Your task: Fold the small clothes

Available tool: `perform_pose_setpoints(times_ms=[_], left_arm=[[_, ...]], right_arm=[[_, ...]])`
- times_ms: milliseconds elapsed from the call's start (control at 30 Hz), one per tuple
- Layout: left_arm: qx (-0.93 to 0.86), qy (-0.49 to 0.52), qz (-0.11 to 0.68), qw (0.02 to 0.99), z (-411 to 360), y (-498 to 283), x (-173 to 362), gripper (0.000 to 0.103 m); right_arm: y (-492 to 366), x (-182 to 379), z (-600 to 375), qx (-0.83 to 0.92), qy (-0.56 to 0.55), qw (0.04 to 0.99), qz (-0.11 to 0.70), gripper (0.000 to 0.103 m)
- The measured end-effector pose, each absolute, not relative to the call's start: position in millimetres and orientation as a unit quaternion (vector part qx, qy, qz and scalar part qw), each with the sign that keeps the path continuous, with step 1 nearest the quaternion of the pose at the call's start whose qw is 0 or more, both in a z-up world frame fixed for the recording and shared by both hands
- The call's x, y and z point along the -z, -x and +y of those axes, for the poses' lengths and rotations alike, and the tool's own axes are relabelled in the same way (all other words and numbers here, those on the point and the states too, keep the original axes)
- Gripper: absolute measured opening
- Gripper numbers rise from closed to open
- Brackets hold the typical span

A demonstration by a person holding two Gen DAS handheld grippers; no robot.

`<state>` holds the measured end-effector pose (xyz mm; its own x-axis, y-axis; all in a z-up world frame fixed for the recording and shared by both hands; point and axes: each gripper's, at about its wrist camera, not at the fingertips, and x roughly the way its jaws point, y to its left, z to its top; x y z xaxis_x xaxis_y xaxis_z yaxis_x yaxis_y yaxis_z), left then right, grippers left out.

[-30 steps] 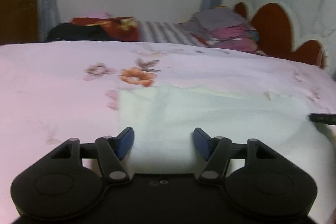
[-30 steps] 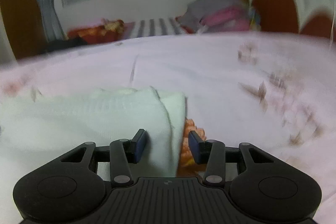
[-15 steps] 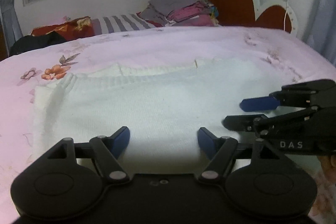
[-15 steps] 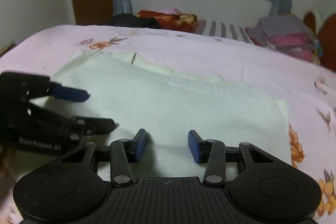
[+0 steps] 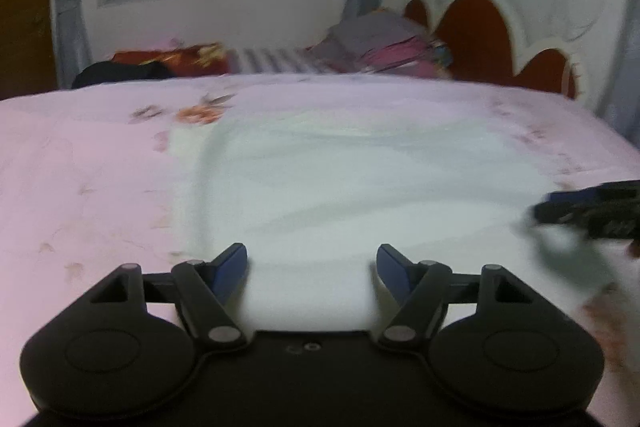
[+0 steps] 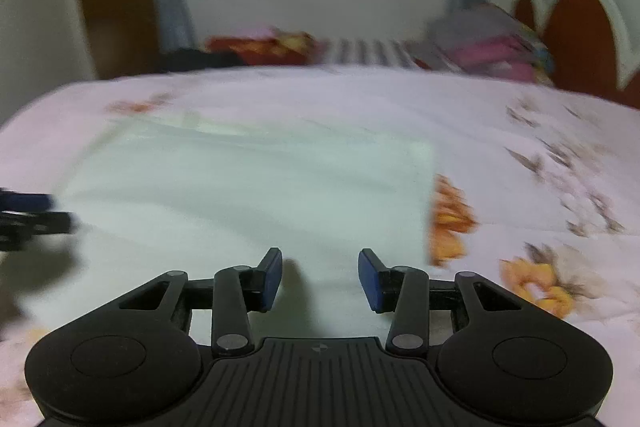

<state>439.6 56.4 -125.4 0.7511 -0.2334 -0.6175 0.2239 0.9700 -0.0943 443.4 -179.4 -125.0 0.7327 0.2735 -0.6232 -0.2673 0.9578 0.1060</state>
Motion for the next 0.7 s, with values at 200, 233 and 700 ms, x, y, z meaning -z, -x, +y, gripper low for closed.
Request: perform_pose_setpoints(times_ms=[200,233,700], left_arm=[[0.137,-0.019,0.365,0.921,20,-418,145,0.07],[0.133,-0.017,0.363,0.922,21,-412,147,0.07],[0.075,0.014,0.369,0.926,46,-393,139,0.071]], right_arm=[[-407,143,-117,-0.199,0.031,0.907,0.369,0.043],[-400,147,-112,-0.192,0.039,0.909,0.368,0.043],[-364,140,-116,-0.17,0.039,0.912,0.372,0.043]])
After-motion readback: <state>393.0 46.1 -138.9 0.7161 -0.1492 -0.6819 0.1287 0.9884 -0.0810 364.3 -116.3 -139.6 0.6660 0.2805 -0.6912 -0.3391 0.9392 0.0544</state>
